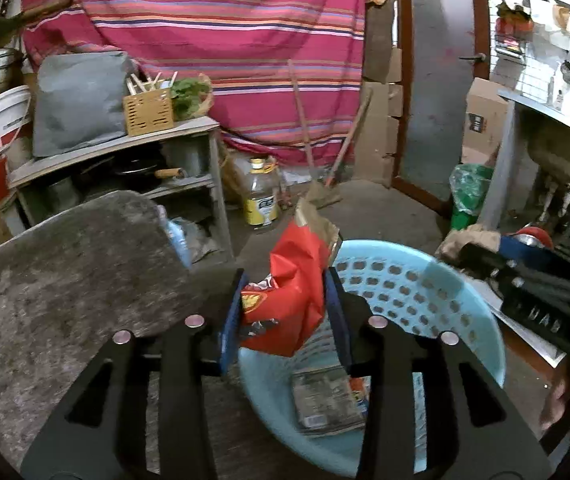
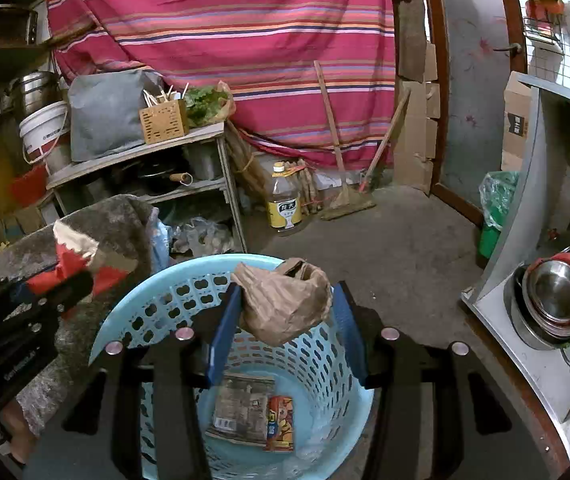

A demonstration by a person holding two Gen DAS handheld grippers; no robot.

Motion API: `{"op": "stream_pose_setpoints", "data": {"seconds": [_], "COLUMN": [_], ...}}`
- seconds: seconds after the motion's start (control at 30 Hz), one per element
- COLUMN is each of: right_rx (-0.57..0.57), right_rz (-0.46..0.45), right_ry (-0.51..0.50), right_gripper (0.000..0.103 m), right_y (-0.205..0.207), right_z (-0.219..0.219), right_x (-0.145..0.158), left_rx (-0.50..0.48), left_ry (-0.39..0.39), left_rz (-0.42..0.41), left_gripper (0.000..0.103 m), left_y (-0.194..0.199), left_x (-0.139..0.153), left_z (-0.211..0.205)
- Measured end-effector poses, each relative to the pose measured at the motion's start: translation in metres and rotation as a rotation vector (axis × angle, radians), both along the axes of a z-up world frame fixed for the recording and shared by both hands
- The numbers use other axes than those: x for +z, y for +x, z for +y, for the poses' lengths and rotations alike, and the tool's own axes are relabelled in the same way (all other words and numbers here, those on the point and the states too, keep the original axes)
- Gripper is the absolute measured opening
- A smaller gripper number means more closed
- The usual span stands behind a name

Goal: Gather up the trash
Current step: 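Carry the red wrapper and paper bag over the light-blue basket, then open both grippers to drop the items into the basket, then move both tools back over the table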

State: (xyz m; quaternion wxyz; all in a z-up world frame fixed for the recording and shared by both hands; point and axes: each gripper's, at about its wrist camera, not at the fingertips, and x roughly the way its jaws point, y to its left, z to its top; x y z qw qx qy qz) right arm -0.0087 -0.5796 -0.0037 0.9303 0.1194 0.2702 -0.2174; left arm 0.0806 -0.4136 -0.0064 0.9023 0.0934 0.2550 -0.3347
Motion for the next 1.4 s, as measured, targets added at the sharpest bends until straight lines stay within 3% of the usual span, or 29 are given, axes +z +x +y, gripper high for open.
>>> {"op": "stream_pose_setpoints", "data": {"seconds": [0.33,0.47,0.7,0.83,0.9,1.07,1.1,1.4], "right_rx": [-0.004,0.005,0.022,0.030,0.019,0.015,0.015,0.077], "right_rz": [0.011,0.029,0.040,0.050,0.052,0.047,0.045,0.003], "right_ry": [0.015,0.008,0.010,0.027,0.016,0.011,0.010,-0.016], "right_gripper": [0.048,0.048,0.049,0.056,0.070,0.084,0.091,0.098], "right_y": [0.001,0.007,0.017,0.025,0.028,0.029,0.029,0.038], "right_z": [-0.003,0.001,0.010,0.018,0.024,0.034,0.038,0.109], "right_x": [-0.004,-0.007,-0.008,-0.010,-0.009,-0.012,-0.012,-0.009], "left_rx": [-0.009,-0.006,0.044,0.104,0.131,0.243,0.255,0.432], "left_ry": [0.018,0.012,0.001,-0.005,-0.006,0.002,0.002,0.020], "left_rz": [0.009,0.013,-0.009,-0.028,-0.023,-0.041,-0.043,-0.027], "left_gripper": [0.063,0.080,0.087,0.090,0.091,0.097,0.097,0.097], "left_y": [0.000,0.001,0.005,0.008,0.010,0.013,0.013,0.016], "left_x": [-0.002,-0.001,0.006,0.011,0.011,0.013,0.013,0.011], "left_z": [-0.007,0.001,0.022,0.049,0.063,0.117,0.125,0.241]}}
